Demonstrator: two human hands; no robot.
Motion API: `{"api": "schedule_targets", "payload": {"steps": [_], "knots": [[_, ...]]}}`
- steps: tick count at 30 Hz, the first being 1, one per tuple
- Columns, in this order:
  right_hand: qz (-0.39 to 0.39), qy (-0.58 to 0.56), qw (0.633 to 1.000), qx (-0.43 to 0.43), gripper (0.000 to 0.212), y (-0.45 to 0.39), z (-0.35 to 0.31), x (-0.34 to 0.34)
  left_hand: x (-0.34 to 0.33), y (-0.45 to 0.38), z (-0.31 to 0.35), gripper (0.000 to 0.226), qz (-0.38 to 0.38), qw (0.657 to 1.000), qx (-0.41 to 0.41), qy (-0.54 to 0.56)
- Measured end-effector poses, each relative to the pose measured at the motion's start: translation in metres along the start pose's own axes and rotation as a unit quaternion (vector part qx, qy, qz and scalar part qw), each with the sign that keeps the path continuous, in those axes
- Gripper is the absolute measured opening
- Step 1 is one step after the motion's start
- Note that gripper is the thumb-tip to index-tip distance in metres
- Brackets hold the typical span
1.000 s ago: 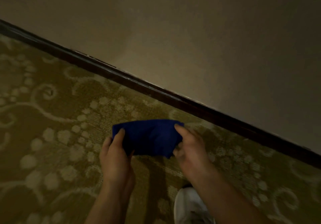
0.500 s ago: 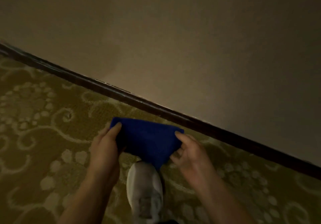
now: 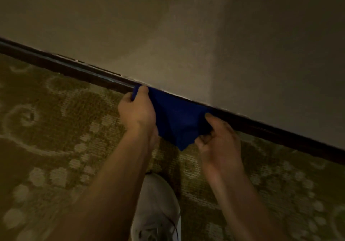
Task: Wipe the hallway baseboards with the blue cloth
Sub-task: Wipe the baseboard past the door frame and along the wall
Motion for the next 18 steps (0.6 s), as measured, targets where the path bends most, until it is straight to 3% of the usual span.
{"api": "schedule_targets", "payload": {"steps": [2,4,7,9,12,16,18], "knots": [[0.034,0.023,0.998,0.041,0.024,-0.001,-0.003,0.008,-0.010,0.014,-0.015,0.016,0.015,0.999,-0.032,0.002],[0.089,0.017,0.995,0.046,0.022,-0.002,-0.008,0.019,-0.018,0.038,-0.030,0.021,0.002,0.997,-0.064,-0.040],[0.162,0.017,0.983,0.082,0.026,0.000,-0.020,0.032,-0.019,0.063,-0.040,0.025,-0.080,0.994,-0.018,-0.067],[0.147,0.022,0.985,0.091,0.021,0.004,-0.021,0.034,-0.014,0.049,-0.033,0.024,-0.072,0.996,0.019,-0.052],[0.079,0.069,0.992,0.076,0.007,0.014,-0.004,0.021,-0.008,0.023,-0.013,0.007,-0.022,0.999,0.029,0.014],[0.073,0.076,0.993,0.055,0.008,0.011,-0.002,0.025,-0.020,0.034,-0.024,0.019,0.062,0.997,-0.023,0.028],[0.095,0.078,0.989,0.083,0.010,0.007,-0.015,0.044,-0.032,0.056,-0.044,0.025,0.064,0.996,-0.047,0.038]]}}
Point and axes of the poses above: each hand's wrist, its own y-axis away from the middle knuckle, its own x-axis out of the back of the hand, z = x × y, the point moved 1 cm from there along -y, towards the middle knuckle, and after that the axes turned 14 degrees about z, right-handed, at the moved point
